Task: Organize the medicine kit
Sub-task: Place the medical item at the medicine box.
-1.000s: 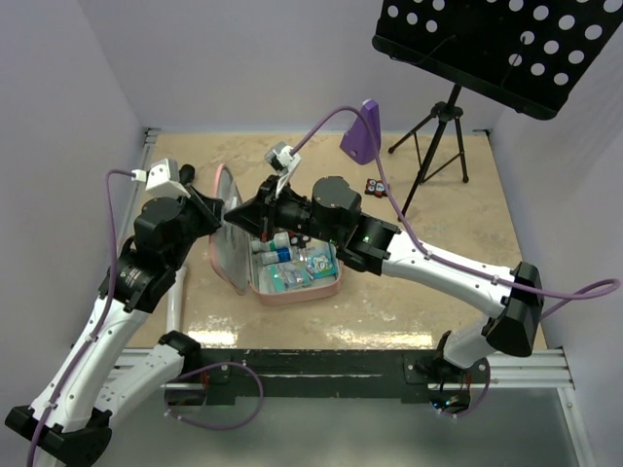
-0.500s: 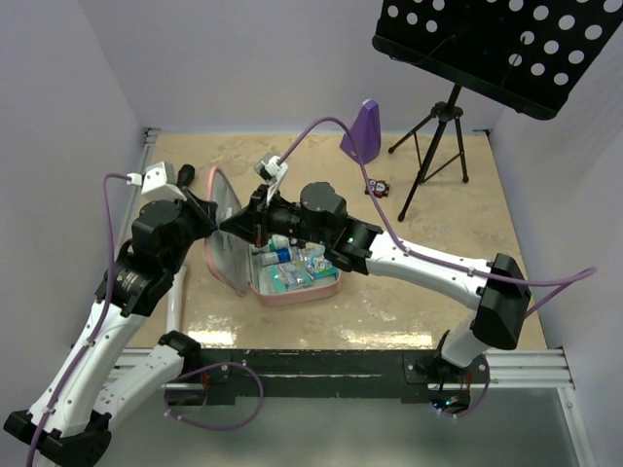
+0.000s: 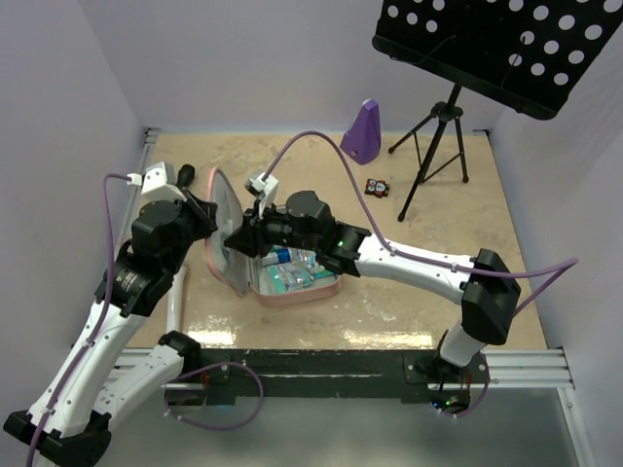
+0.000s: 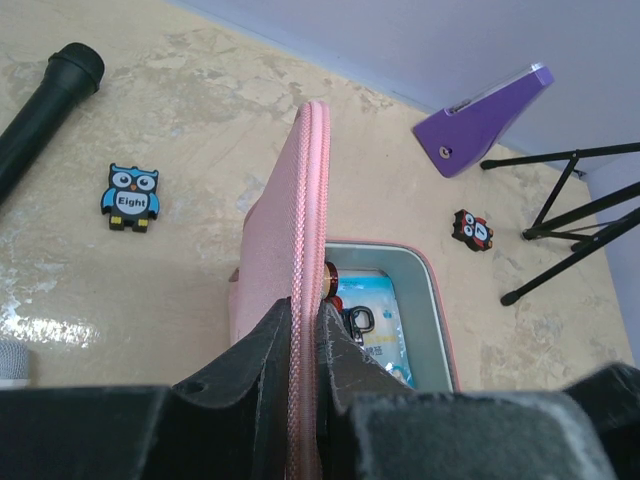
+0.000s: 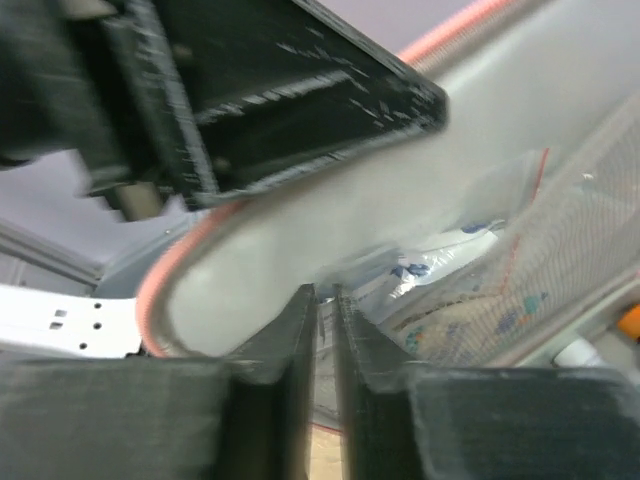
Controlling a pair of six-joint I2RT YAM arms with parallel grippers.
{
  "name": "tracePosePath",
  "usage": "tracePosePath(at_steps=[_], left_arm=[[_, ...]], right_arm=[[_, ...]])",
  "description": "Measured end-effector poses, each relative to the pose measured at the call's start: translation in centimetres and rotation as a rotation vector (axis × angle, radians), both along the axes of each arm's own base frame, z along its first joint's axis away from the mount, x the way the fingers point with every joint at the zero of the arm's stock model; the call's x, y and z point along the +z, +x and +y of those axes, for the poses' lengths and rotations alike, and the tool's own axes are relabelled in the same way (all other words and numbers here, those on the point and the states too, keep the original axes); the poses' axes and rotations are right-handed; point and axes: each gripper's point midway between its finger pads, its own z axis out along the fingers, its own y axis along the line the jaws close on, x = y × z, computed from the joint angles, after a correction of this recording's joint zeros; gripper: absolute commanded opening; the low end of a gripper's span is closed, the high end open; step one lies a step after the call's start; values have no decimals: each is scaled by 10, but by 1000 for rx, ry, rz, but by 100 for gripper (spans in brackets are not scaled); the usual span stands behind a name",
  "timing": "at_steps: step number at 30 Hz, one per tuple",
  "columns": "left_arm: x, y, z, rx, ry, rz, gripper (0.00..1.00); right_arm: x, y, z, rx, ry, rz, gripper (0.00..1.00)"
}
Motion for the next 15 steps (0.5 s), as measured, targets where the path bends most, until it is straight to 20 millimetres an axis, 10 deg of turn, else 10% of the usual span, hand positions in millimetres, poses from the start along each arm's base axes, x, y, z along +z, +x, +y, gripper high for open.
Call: tracePosePath(at_steps=[8, 15], left_arm=[[0, 0, 0, 0, 0, 0, 0], [0, 0, 0, -1, -1, -1, 0]], right_arm=[[-14, 13, -9, -85, -69, 0, 51], [23, 16, -29, -152, -19, -48, 12]])
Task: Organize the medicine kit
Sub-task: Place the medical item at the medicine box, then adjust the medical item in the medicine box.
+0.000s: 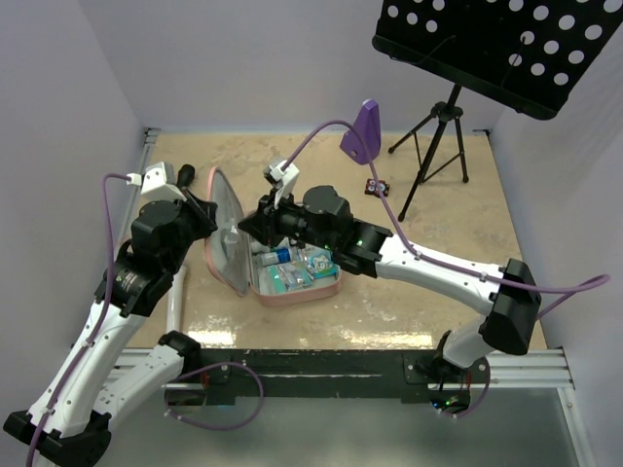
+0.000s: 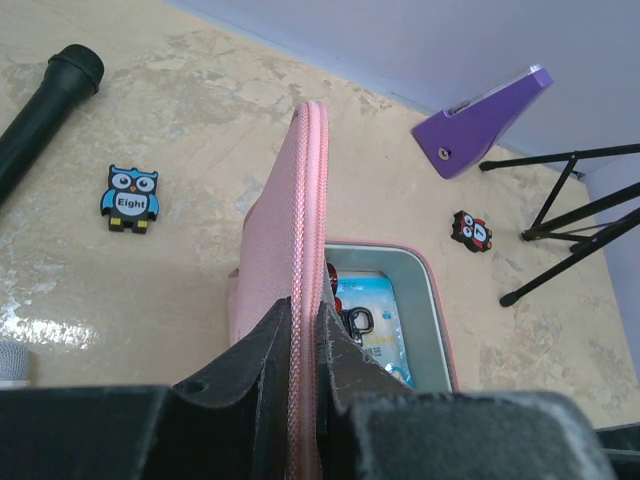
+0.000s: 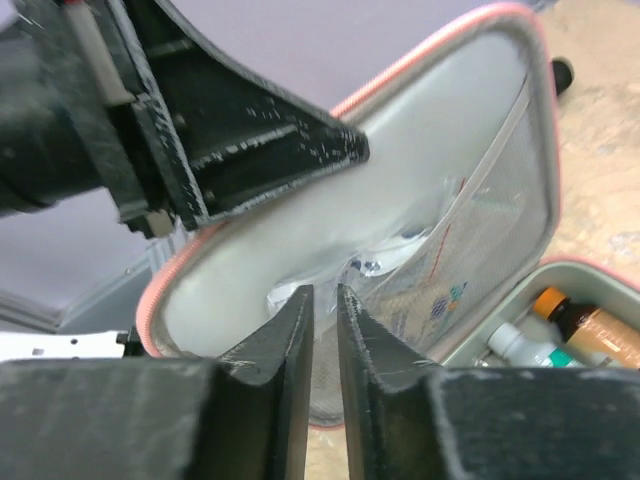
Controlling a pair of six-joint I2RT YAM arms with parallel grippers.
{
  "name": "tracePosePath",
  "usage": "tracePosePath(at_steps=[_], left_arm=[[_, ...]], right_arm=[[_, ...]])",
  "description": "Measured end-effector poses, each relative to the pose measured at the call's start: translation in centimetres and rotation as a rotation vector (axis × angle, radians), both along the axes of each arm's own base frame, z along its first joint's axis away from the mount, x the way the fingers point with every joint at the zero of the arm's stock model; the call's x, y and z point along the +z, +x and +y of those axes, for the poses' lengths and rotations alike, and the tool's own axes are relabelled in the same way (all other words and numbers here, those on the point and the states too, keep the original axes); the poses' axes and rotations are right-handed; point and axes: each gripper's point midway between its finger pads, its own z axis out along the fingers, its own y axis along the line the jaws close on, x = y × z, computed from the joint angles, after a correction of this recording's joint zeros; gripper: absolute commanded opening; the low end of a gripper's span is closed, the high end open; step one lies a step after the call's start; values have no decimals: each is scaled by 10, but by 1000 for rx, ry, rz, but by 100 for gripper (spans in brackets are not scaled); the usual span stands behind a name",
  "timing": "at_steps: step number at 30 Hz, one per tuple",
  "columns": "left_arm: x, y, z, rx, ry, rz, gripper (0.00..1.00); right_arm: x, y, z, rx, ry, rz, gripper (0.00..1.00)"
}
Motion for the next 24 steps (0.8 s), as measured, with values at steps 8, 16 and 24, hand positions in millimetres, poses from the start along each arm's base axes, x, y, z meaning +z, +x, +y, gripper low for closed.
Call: tracePosePath(at_steps=[8, 16, 24], left_arm=[[0, 0, -1, -5, -2, 0, 0], [0, -1, -3, -14, -5, 1, 0], [3, -2, -3, -22, -7, 0, 0]], right_arm=[[-3, -1, 1, 12, -16, -12, 0], [-51, -3, 20, 82, -122, 44, 0], [-51, 4, 33, 86, -147, 33, 0]])
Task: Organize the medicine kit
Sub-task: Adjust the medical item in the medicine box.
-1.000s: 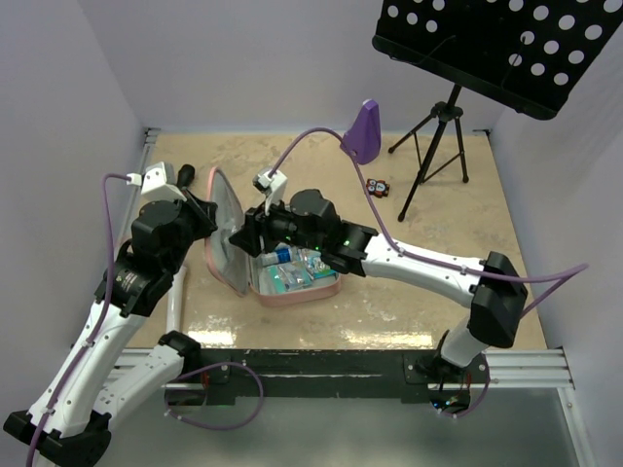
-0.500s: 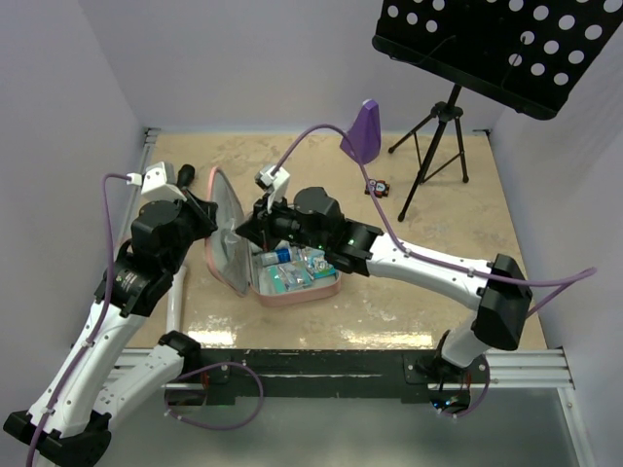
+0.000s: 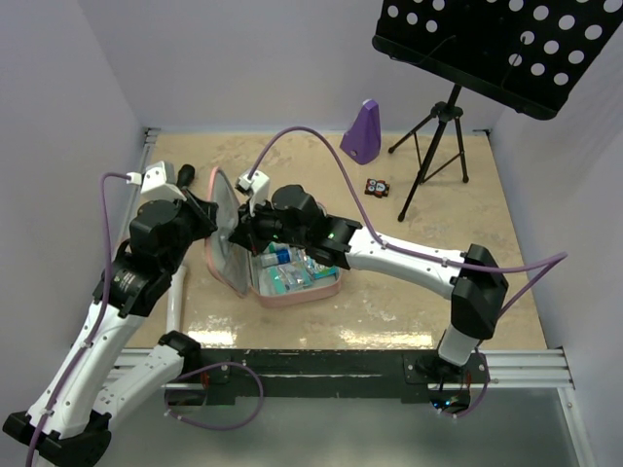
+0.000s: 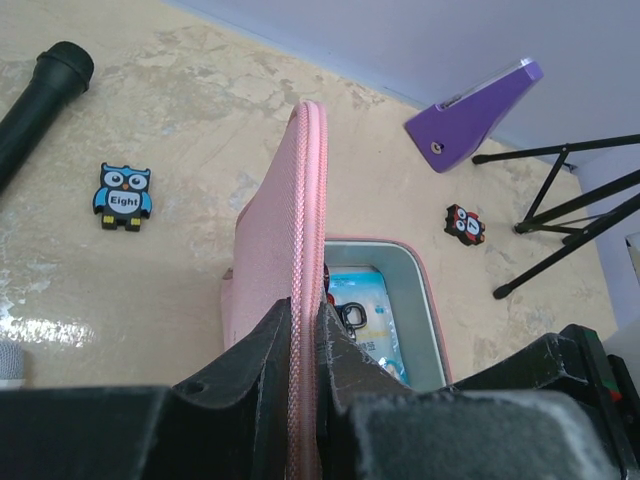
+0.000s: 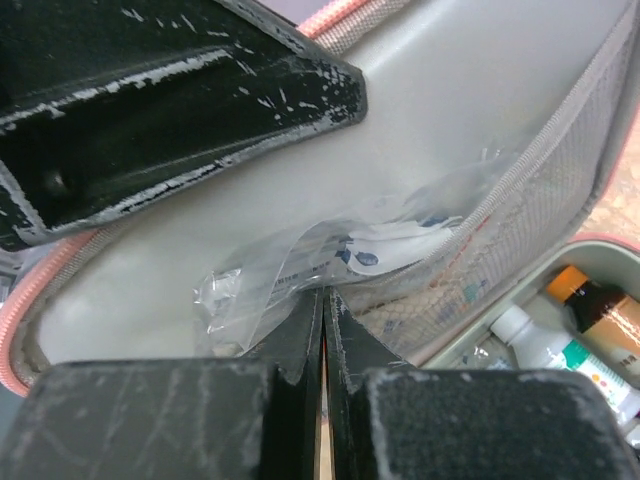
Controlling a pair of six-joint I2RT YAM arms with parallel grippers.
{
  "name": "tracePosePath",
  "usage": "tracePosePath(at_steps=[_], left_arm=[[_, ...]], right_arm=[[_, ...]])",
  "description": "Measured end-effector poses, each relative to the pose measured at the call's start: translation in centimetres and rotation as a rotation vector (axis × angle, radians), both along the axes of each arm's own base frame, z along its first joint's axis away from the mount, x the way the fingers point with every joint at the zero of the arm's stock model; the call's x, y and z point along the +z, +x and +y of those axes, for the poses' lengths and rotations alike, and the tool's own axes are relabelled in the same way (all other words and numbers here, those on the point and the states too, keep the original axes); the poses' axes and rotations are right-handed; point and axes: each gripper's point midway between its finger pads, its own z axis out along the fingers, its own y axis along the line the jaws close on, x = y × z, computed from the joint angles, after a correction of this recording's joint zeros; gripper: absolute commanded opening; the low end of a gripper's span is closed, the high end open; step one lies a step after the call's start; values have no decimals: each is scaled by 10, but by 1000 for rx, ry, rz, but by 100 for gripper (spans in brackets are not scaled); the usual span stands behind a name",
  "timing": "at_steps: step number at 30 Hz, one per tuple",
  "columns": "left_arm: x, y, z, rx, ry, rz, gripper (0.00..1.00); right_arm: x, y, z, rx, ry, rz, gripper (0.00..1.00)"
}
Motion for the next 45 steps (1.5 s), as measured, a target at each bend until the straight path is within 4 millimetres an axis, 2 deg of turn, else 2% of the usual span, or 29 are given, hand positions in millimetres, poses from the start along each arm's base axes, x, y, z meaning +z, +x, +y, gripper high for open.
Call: tracePosePath(at_steps=[4, 8, 12, 16, 19, 24, 28, 29, 31, 33, 35, 37, 40, 42, 45], left_arm=[[1, -2, 1, -1, 3, 4, 0], [2, -2, 0, -4, 1, 3, 0], [3, -3, 0, -9, 1, 5, 0], [4, -3, -1, -12, -1, 4, 0], [4, -4, 0, -12, 1, 8, 0], [5, -6, 1, -13, 7, 11, 0], [5, -7, 1, -14, 14, 16, 0], [5, -7, 1, -14, 14, 17, 0], [5, -8, 2, -15, 16, 19, 0], [4, -8, 2, -14, 16, 20, 0], [5, -8, 2, -14, 17, 19, 0], [5, -8, 2, -15, 19, 17, 0], [6, -9, 3, -15, 20, 14, 0], [6, -9, 3, -16, 19, 13, 0], [6, -9, 3, -16, 19, 13, 0]], right_arm=[[4, 2, -6, -25, 4, -7, 0], [25, -1, -10, -26, 44, -30, 0], [41, 1, -6, -24, 79, -47, 0], [46, 5, 2, -21, 91, -51, 0], [39, 7, 7, -17, 79, -45, 0], [9, 7, 11, -3, 13, -7, 0], [-7, 5, 10, 1, -29, 12, 0], [-9, 5, 8, -2, -35, 14, 5], [-12, 5, 4, -12, -40, 16, 23], [-11, 2, -2, -28, -35, 19, 34], [1, 1, -10, -46, -17, 3, 38], [24, 1, -16, -63, 26, -22, 38], [60, 1, -24, -82, 96, -62, 32], [76, 3, -22, -88, 123, -81, 27], [87, 10, -13, -96, 144, -96, 25]])
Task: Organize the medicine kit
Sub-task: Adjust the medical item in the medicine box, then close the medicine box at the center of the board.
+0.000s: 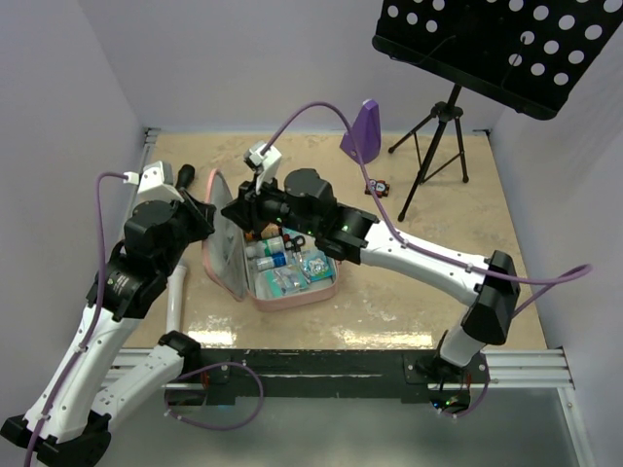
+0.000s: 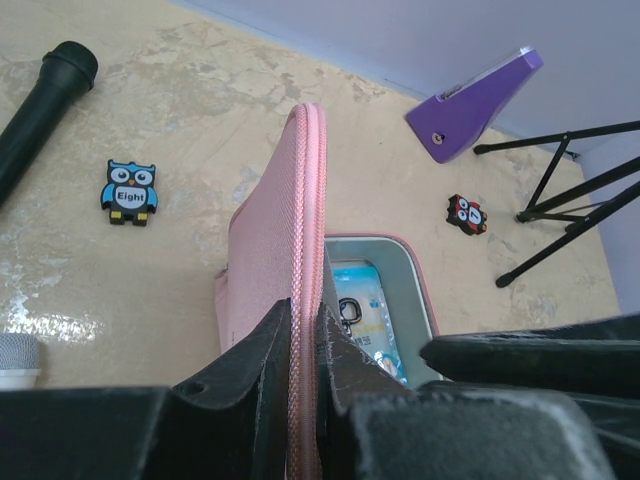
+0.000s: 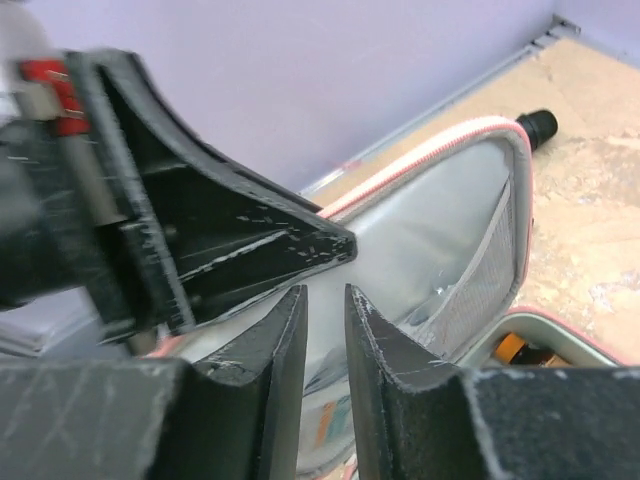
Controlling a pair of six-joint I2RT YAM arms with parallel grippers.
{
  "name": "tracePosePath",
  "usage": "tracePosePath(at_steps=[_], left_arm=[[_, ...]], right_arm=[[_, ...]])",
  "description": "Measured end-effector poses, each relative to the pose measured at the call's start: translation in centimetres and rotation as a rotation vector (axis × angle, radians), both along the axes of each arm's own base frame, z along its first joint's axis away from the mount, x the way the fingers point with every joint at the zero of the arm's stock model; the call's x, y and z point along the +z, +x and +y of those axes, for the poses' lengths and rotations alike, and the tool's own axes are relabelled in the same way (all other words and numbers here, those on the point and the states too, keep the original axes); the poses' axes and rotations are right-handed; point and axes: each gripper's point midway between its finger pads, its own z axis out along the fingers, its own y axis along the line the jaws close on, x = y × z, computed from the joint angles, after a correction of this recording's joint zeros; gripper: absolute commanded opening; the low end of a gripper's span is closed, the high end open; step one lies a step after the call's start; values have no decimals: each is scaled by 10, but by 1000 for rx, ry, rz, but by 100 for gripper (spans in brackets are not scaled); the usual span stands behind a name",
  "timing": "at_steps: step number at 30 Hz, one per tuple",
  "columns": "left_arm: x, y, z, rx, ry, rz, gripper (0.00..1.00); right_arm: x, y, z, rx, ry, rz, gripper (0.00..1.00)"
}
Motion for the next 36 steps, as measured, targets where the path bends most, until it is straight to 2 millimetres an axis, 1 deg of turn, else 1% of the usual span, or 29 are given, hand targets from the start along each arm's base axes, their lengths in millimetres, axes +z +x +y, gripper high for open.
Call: tracePosePath(at_steps=[1, 3, 6, 9, 11, 12, 16, 17, 19, 20, 24, 27, 28, 29, 31, 32, 34, 35, 36], left_arm=[[0, 0, 0, 0, 0, 0, 0], [0, 0, 0, 0, 0, 0, 0], [0, 0, 0, -1, 0, 1, 0], [-1, 1, -1, -3, 2, 5, 0], [-3, 1, -2, -9, 3, 10, 0], [-3, 2, -4, -14, 3, 12, 0], [-2, 7, -8, -25, 5, 9, 0], [-1, 9, -9, -30, 3, 8, 0], [-1, 12, -12, -34, 3, 9, 0], [-1, 14, -13, -38, 1, 8, 0], [0, 18, -20, -59, -7, 8, 0], [-1, 23, -29, -95, -18, 11, 0], [-1, 25, -33, -111, -22, 14, 2], [-2, 27, -38, -129, -28, 17, 8], [-3, 31, -47, -165, -38, 21, 27], [-4, 33, -53, -189, -46, 23, 39], [-4, 36, -66, -245, -70, 26, 54], [-3, 37, -73, -272, -83, 24, 60], [-2, 39, -79, -298, -100, 20, 71]], right_arm=[[-3, 2, 4, 0, -4, 2, 25], [-20, 6, 11, 1, -35, 16, 25], [-60, 10, 20, 10, -114, 54, 25], [-94, 10, 22, 19, -194, 92, 25], [-107, 9, 20, 21, -226, 105, 26], [-108, 8, 19, 20, -229, 105, 28], [-101, 10, 13, -1, -223, 99, 47], [-98, 9, 8, -12, -218, 97, 51], [-87, 7, -6, -39, -204, 94, 56], [-79, 6, -12, -51, -193, 91, 57], [-27, 10, -51, -159, -96, 52, 59], [7, 11, -91, -276, -12, 29, 60], [14, 11, -105, -315, 11, 26, 61], [19, 11, -118, -354, 30, 25, 61], [21, 10, -140, -419, 55, 29, 62], [19, 10, -150, -449, 58, 34, 62], [10, 10, -163, -494, 52, 45, 62], [4, 10, -169, -512, 42, 52, 63], [-3, 10, -173, -528, 30, 60, 63]])
